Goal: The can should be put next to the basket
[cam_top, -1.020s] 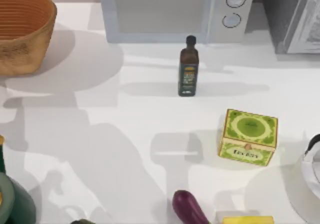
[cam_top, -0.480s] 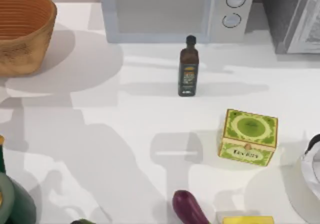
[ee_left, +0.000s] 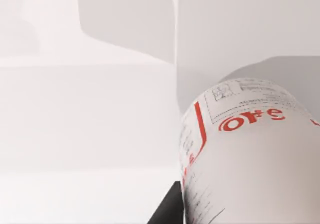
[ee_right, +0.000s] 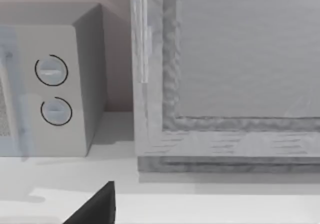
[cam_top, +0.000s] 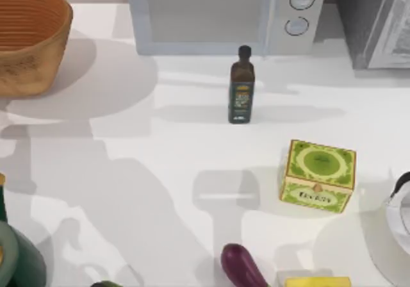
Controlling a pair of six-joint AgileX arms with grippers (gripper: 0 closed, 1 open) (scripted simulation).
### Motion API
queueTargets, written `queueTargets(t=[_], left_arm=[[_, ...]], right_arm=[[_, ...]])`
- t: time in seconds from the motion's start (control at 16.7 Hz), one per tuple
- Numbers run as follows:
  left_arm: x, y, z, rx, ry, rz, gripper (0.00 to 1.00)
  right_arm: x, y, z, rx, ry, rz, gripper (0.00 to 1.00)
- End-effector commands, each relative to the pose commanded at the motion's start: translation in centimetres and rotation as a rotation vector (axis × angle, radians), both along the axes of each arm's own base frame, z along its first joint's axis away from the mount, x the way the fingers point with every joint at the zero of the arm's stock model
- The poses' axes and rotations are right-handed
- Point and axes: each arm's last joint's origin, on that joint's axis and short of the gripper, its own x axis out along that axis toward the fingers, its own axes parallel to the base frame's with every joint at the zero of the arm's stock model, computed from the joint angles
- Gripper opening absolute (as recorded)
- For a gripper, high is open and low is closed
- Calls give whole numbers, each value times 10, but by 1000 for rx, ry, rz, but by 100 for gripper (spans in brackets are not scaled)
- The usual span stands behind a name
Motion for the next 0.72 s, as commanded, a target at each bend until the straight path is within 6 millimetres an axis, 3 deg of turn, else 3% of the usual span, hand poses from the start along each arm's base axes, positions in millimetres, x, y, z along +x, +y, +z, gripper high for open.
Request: queueTargets(t=[0.42, 0.72], left_arm=[[0, 0, 0, 0, 0, 0, 98], [0, 0, 0, 0, 0, 0, 100]], right_arm=[[0, 0, 0, 0, 0, 0, 100], [0, 0, 0, 0, 0, 0, 100]])
